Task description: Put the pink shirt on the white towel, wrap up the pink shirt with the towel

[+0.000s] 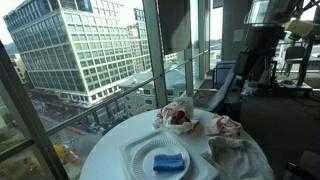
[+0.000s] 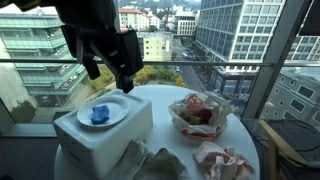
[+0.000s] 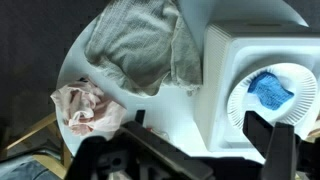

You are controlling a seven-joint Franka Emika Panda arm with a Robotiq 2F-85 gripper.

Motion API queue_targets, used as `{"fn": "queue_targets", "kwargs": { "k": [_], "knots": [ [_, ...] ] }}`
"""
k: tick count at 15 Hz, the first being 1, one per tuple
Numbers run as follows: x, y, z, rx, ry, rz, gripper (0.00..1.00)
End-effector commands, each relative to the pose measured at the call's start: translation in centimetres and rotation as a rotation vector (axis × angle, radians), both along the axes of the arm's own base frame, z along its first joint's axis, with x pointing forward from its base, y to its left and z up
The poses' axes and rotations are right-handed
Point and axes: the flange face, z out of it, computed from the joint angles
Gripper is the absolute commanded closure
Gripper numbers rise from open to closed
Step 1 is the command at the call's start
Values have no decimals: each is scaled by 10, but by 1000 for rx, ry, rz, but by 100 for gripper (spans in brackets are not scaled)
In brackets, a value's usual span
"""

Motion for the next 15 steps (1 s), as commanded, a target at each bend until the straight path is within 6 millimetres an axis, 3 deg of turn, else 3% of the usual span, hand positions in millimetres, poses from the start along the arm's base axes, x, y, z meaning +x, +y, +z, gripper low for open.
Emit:
{"fn": "queue_targets", "kwargs": {
  "k": [1,13,15],
  "knots": [
    [0,0,2,0,-2,0,0],
    [0,0,3,0,-4,0,0],
    [10,-2,-7,5,-13,-17,0]
  ]
}}
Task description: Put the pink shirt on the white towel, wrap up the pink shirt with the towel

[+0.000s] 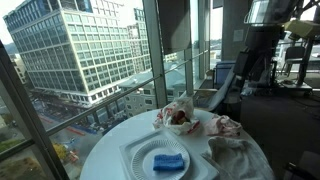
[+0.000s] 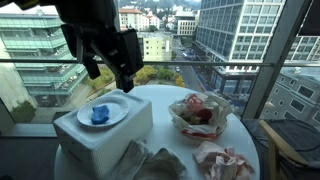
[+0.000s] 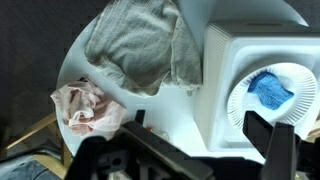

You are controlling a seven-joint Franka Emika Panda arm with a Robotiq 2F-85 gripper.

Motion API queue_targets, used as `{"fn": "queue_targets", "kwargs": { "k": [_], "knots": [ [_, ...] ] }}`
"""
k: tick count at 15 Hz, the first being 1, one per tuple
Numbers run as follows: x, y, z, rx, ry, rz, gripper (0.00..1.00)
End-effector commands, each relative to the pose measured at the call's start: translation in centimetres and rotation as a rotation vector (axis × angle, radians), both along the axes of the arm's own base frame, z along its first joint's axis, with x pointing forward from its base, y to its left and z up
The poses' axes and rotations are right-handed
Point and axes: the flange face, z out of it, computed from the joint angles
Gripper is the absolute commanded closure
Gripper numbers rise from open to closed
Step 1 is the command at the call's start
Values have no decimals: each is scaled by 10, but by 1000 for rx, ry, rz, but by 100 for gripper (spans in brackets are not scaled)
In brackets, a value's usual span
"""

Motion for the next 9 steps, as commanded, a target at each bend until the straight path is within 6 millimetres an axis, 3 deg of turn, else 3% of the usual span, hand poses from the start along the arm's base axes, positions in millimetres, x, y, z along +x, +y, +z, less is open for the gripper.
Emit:
{"fn": "queue_targets", "kwargs": {
  "k": [1,4,9],
  "knots": [
    [13,-8,-14,22,-4,-41,0],
    [26,-31,-30,23,-33,-128,0],
    [43,-115,-88,55,-85,-400,0]
  ]
}}
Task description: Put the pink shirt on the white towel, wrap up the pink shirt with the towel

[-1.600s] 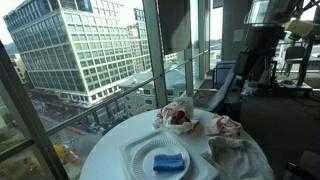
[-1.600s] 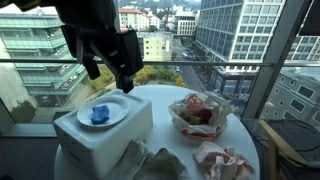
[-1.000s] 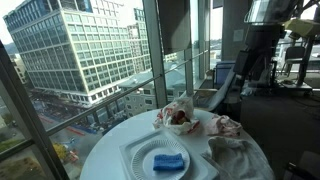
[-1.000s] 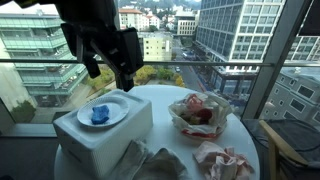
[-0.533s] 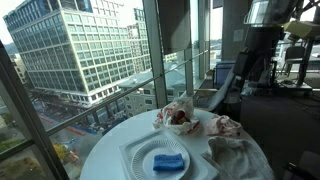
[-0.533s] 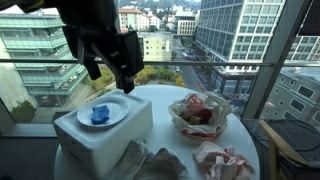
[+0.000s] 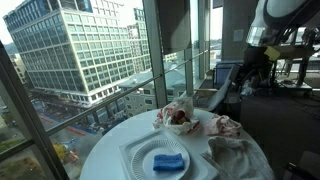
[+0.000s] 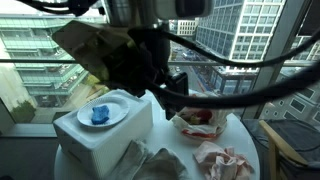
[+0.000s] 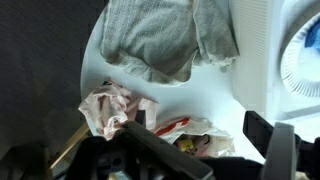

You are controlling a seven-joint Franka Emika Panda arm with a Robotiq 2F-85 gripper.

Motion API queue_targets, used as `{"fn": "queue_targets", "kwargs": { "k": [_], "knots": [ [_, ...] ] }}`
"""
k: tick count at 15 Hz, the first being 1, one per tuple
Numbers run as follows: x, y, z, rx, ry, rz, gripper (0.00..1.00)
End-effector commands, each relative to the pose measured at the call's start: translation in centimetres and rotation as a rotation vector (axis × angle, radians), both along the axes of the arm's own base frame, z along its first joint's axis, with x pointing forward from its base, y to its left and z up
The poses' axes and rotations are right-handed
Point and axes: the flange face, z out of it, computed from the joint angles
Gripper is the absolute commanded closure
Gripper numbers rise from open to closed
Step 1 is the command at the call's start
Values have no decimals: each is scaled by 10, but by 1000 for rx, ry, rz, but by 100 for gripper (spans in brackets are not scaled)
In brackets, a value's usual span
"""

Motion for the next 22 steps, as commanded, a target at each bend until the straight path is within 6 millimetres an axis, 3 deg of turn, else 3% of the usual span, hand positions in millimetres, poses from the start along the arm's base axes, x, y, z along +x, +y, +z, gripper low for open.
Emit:
{"fn": "queue_targets", "kwargs": {
  "k": [1,7,14,18,22],
  "knots": [
    [12,-52,-51,13,-42,-167,0],
    [41,-102,-150,38,18,-296,0],
    [113,-170,-234,56,86,-369,0],
    [143,-201,-273,80,73,-381,0],
    [173,-210,-281,80,-10,-361,0]
  ]
}}
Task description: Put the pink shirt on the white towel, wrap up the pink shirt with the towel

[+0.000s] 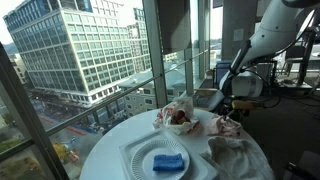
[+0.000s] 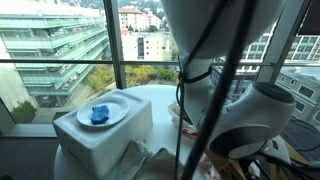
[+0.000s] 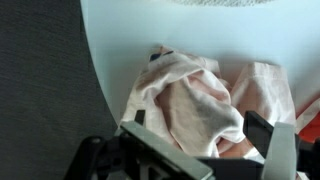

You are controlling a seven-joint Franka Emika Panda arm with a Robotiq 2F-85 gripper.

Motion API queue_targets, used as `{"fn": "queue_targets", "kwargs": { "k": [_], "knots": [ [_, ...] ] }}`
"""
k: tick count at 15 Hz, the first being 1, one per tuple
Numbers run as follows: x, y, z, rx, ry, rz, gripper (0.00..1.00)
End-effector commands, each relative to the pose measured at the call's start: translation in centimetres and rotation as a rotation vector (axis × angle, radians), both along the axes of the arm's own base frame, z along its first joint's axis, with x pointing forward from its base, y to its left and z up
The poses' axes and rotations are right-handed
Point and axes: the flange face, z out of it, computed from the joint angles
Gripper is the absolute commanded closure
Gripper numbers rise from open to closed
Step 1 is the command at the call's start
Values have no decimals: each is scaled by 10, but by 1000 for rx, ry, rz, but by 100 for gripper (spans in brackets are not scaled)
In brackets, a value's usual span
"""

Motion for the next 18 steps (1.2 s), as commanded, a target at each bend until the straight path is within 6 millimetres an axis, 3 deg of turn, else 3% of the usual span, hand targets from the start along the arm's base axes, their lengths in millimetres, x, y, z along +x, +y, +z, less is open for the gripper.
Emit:
{"fn": "queue_targets", "kwargs": {
  "k": [1,5,9,10,12,18],
  "knots": [
    [30,-13,-2,-54,-78,38,0],
    [41,-17,-23,-51,-71,55,0],
    [55,-1,-44,-46,-63,89,0],
    [58,2,-47,-43,-56,102,25],
    [60,7,-48,-40,-52,116,32],
    [43,17,-50,-1,-6,79,79]
  ]
}}
